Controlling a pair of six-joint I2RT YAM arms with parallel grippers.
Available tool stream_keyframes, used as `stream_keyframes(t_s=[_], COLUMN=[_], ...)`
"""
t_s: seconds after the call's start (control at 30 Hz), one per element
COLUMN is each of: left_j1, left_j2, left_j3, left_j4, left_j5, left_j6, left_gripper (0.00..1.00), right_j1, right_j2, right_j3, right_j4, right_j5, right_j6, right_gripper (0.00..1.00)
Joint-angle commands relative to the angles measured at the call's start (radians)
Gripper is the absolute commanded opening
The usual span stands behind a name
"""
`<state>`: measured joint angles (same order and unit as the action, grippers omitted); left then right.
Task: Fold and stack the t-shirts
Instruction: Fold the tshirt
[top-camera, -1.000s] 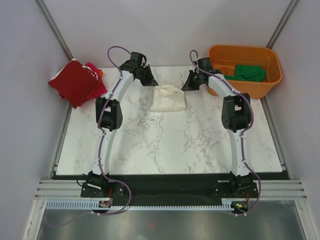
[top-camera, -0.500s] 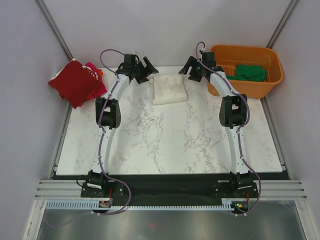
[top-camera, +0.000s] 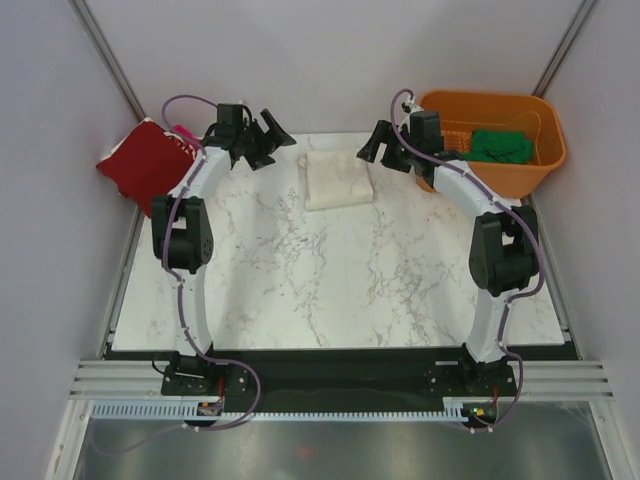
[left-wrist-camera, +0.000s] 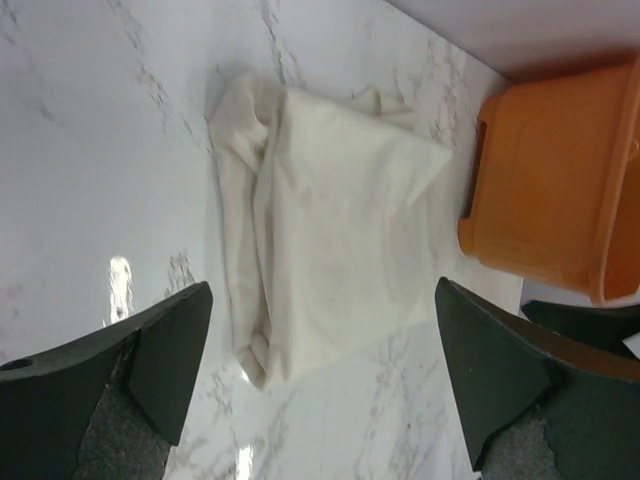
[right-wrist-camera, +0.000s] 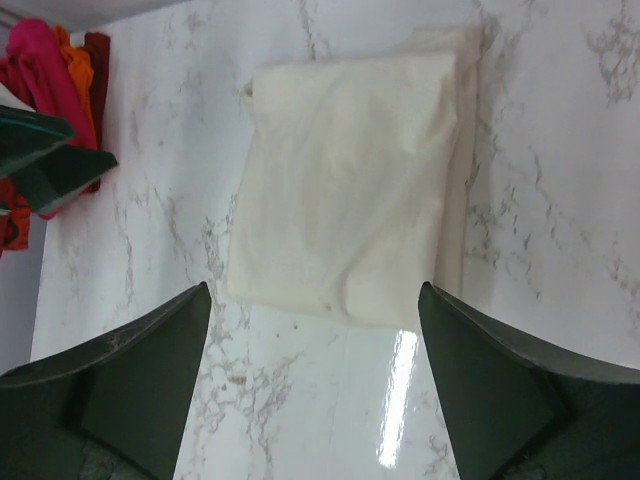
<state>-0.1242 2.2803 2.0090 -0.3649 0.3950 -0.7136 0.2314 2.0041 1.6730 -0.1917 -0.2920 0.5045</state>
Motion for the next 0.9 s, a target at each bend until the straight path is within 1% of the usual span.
stream_keyframes(t_s=[0.0, 0.07, 0.17, 0.27, 0.37, 0.5, 0.63, 0.73, 0.87], left_j1=[-0.026, -0.047, -0.083, -0.113, -0.144, -0.163, -0.163, -0.164, -0.166], left_j2=[-0.169, -0.211, -0.226, -0.209, -0.177, -0.137, -0.094, -0.065, -0.047], left_j3=[-0.169, -0.278, -0.38, -0.426, -0.42, -0.391, -0.371, -0.368, -0.355], left_j4=[0.03, 0.03, 0.037, 0.052, 0.052, 0.073, 0.075, 0.076, 0.084], left_j5=[0.002, 0.01, 0.028, 0.044, 0.044, 0.039, 0.031, 0.019, -0.002], left_j6=[0.046, 0.039, 0.042, 0.052, 0.052, 0.077, 0.078, 0.08, 0.086], left_gripper=[1.0, 1.0, 1.0, 1.0, 1.0, 1.0, 1.0, 1.0, 0.99], right_j1=[0.039, 0.049, 0.055, 0.055, 0.054, 0.04, 0.02, 0.0, -0.015], right_j2=[-0.021, -0.008, 0.005, 0.034, 0.061, 0.105, 0.127, 0.143, 0.166], right_j3=[-0.159, -0.203, -0.232, -0.231, -0.229, -0.236, -0.284, -0.303, -0.312], right_j4=[0.07, 0.071, 0.074, 0.092, 0.144, 0.186, 0.314, 0.369, 0.393], right_j5=[-0.018, -0.022, -0.001, -0.004, -0.029, -0.071, -0.108, -0.13, -0.144], right_j6=[0.009, 0.012, 0.012, -0.01, -0.041, -0.034, -0.004, 0.023, 0.031], right_gripper=[0.93, 0.92, 0.92, 0.92, 0.93, 0.93, 0.93, 0.91, 0.88])
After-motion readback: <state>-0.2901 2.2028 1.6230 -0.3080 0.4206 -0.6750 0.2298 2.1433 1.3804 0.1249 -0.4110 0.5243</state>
